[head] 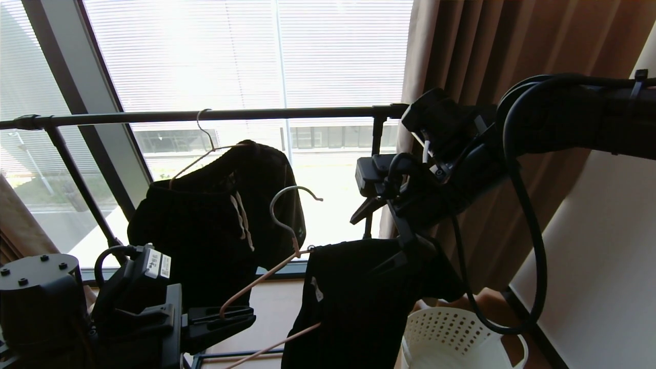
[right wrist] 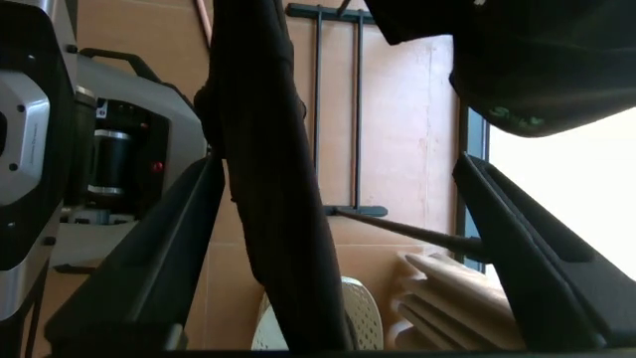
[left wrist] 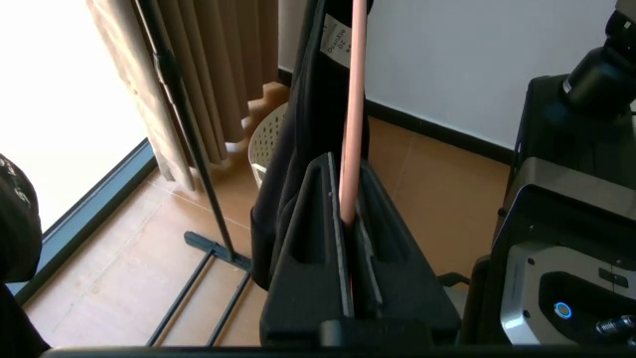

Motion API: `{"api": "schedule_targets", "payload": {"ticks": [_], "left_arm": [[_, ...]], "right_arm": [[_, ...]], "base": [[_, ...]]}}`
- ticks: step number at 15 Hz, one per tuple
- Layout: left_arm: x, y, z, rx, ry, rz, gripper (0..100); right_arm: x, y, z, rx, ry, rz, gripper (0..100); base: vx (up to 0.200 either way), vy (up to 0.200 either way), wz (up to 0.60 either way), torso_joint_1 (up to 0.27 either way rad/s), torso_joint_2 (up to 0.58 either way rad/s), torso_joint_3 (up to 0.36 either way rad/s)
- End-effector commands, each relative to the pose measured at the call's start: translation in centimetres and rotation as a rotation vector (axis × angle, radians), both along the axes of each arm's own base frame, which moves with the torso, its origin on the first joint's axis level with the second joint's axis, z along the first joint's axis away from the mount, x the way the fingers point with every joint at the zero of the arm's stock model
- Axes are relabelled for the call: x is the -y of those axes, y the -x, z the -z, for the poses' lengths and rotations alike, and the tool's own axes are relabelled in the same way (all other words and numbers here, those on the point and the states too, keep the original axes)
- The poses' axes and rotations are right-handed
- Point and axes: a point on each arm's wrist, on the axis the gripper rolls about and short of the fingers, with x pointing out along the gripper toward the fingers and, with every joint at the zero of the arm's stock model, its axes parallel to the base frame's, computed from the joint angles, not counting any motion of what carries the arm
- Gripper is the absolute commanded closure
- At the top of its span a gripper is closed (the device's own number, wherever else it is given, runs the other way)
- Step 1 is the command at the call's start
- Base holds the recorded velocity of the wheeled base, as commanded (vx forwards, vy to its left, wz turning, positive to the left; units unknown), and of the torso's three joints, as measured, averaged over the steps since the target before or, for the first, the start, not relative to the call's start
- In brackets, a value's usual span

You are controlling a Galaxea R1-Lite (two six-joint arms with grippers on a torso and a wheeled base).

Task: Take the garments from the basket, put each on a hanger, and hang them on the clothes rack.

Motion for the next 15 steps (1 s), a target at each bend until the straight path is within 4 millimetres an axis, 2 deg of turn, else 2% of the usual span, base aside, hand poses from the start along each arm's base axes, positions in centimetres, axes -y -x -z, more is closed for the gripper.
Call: {"api": "schedule_targets", "payload": {"ticks": [1, 10, 11, 15], "left_arm": [[0.02, 0.02, -0.02, 0.001, 0.000, 0.001, 100], [0.03, -0.03, -0.02, 0.000, 0.001, 0.001, 100], [0.02, 0.02, -0.02, 0.000, 0.001, 0.001, 100], [0.06, -0.03, -0.09, 0.002, 0.004, 0.002, 100]], "right_arm": [[-0.43, -0.23, 0.65, -0.014, 0.009, -0.006, 0], [-0.66, -0.35, 1.30, -0.034, 0.023, -0.009, 0], [-1.09, -0.06, 1.40, -0.037, 0.025, -0.023, 100], [-1.11, 0.01, 1.31, -0.036, 0.024, -0.023, 100]], "base": [[0.000, 0.000, 0.00, 0.000, 0.00, 0.000], [0.000, 0.000, 0.00, 0.000, 0.00, 0.000], [0.000, 0.000, 0.00, 0.000, 0.00, 0.000], [0.000, 0.000, 0.00, 0.000, 0.00, 0.000]]}}
